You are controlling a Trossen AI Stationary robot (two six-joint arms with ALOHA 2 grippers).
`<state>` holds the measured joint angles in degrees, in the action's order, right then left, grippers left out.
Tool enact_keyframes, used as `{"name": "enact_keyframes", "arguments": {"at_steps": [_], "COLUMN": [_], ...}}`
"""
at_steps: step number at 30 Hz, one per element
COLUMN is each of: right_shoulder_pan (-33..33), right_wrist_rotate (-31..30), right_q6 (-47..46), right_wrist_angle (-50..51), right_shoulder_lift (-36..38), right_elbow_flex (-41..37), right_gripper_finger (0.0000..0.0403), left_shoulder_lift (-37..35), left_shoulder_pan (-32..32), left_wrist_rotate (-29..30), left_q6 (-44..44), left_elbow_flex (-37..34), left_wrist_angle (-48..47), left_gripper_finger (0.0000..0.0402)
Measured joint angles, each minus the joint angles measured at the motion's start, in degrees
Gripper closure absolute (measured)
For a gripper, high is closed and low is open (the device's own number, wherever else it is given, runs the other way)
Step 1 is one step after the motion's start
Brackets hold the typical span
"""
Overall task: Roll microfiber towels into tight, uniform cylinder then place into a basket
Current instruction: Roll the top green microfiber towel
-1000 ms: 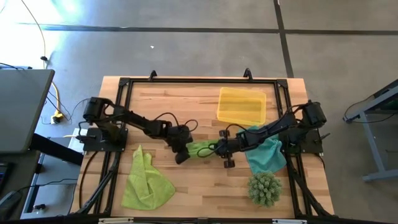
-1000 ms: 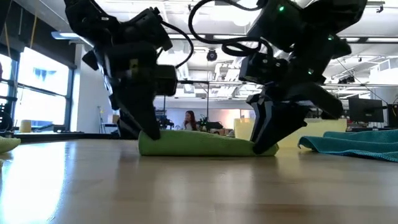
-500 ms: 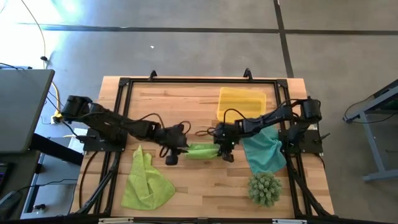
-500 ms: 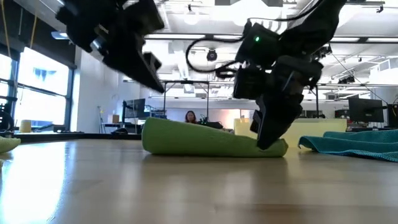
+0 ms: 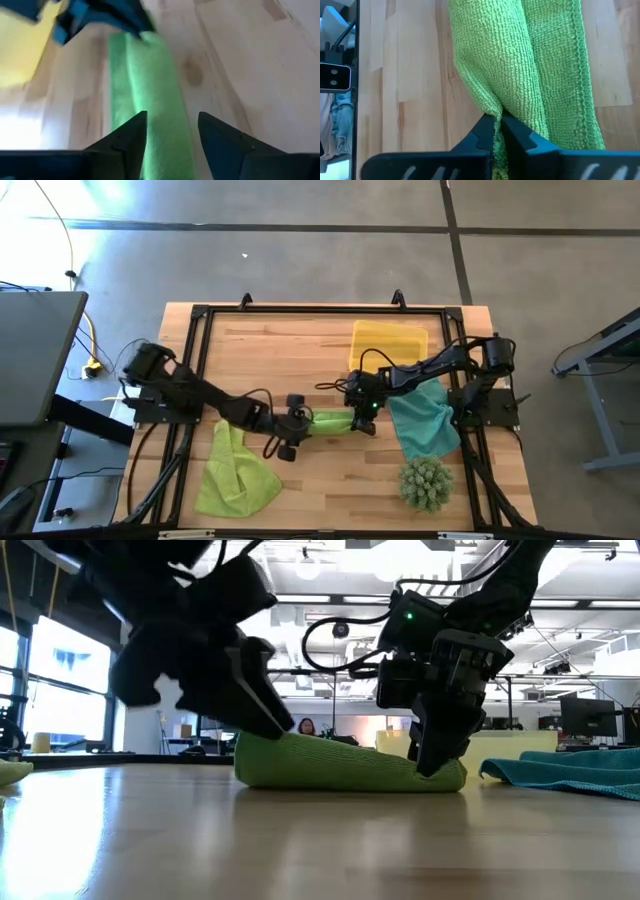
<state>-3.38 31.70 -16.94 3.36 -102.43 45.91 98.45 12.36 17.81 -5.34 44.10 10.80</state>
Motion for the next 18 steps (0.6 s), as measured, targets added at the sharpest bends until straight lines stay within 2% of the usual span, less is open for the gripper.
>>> {"name": "enact_keyframes", "arguments": {"at_steps": [6, 11, 18], "right_shoulder_pan": [0.02, 0.02, 0.02], "right_wrist_rotate": [-0.04, -0.13, -0.17], "right_q6": [-0.81, 0.62, 6.84], "right_wrist_angle": [-0.03, -0.50, 0.34], "right_shoulder_lift": [0.00, 0.04, 2.70], "right_elbow_flex": [0.02, 0.04, 0.03], "right_gripper_finger": [0.0396, 0.0390, 0.0312], "left_shoulder_lift": [4.51, 5.96, 5.98], "left_shoulder_pan": [0.15, -0.88, -4.42], "left_wrist_rotate": [0.83, 0.47, -8.34], "left_q6": [-2.35, 5.00, 20.79], "left_elbow_flex": [-0.05, 0.05, 0.26], "left_wrist_angle": [1.82, 1.34, -1.34], "left_gripper_finger": [0.0228, 0.0237, 0.0254]}}
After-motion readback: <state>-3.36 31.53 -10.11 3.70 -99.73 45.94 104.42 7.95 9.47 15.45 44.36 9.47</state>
